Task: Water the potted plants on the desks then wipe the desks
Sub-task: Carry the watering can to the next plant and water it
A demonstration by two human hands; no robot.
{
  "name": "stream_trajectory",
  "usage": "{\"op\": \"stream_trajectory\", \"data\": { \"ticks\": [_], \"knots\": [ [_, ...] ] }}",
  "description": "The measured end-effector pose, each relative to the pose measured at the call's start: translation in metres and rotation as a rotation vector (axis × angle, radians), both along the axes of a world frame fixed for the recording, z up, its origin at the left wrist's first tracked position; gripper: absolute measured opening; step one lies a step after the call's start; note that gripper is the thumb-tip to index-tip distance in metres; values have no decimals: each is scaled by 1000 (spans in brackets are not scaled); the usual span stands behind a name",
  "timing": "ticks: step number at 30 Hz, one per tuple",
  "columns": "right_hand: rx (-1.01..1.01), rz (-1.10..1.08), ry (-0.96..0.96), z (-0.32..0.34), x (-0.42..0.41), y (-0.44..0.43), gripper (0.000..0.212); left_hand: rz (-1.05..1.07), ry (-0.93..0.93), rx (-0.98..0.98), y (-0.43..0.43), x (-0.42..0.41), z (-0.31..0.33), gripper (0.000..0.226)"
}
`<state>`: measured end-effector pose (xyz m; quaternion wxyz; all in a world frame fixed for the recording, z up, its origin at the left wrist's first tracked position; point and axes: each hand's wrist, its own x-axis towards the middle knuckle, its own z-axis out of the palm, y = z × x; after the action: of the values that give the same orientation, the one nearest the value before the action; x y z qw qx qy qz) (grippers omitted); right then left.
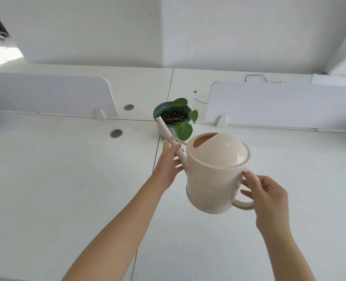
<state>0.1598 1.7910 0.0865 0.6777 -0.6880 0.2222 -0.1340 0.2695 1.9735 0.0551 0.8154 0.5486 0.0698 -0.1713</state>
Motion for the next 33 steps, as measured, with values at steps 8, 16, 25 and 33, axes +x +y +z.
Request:
{"op": "stream_trajectory", "data": {
  "ticks": [8,16,25,33],
  "knots": [
    [-172,-102,74,31,30,18,27,-117,75,-37,-3,43,7,26],
    [-285,-100,141,35,63,43,32,-127,168,-17,10,79,2,36],
    [-396,-135,196,35,77,44,34,-188,240,-76,6,97,-16,27],
    [-481,-217,214,46,87,32,37,-242,226,-91,-16,108,-13,34]
  ]
}}
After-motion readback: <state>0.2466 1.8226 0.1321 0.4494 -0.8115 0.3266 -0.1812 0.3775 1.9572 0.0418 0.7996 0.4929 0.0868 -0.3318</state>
